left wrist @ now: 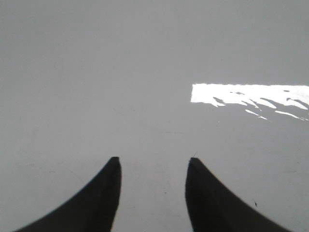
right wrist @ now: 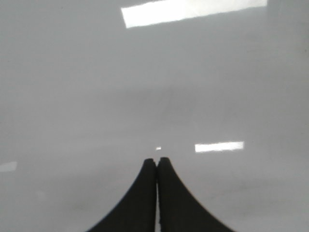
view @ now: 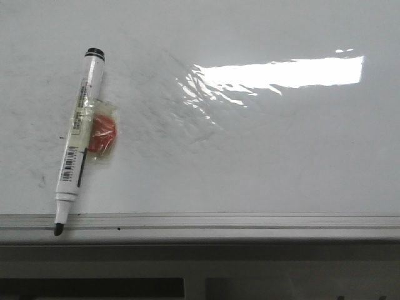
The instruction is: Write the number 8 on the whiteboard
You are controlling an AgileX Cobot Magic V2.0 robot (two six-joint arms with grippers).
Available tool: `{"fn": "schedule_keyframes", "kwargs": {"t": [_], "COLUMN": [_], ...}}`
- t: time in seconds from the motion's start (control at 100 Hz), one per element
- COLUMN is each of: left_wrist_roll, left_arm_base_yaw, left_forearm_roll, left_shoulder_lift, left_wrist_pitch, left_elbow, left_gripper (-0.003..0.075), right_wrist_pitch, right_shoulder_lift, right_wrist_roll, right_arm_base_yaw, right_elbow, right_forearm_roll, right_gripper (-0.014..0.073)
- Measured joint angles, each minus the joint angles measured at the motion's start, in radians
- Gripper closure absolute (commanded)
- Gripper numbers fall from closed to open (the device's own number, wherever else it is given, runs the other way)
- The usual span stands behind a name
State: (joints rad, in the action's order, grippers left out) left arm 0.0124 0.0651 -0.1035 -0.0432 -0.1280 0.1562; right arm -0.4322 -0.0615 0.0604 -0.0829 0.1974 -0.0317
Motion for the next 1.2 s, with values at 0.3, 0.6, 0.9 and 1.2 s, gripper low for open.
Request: {"fn": "schedule_keyframes", "kwargs": {"t": [0.3, 0.6, 0.9, 1.2], "left_wrist_roll": [0.000, 0.000, 0.000, 0.000], "left_arm_base_yaw": [-0.209, -0.633, -0.907, -0.933], "left_forearm_roll": [0.000, 0.000, -0.118, -0.143], "left_shoulder_lift": [-0.098, -0.361, -0.664, -0.926], "left_wrist_pitch": [0.019, 0.144, 0.323, 0.362], "left_elbow": [0.002, 0.032, 0.062, 0.138], "left_gripper": [0.0300, 0.0301, 0.0302, 0.0330], "right_wrist_pitch": [-0.005, -0.005, -0.005, -0.005], "right_shoulder_lift": [0.000, 0.000, 0.000, 0.000], "right_wrist_roll": [0.000, 0.000, 0.000, 0.002], "right_arm_base_yaw": [0.000, 0.000, 0.000, 0.000], "right_elbow": [0.000, 0.000, 0.000, 0.000], "right_forearm_roll": [0.000, 0.000, -0.002, -0.004], "right_gripper": [0.0657, 0.0657, 0.0657, 0.0657]}}
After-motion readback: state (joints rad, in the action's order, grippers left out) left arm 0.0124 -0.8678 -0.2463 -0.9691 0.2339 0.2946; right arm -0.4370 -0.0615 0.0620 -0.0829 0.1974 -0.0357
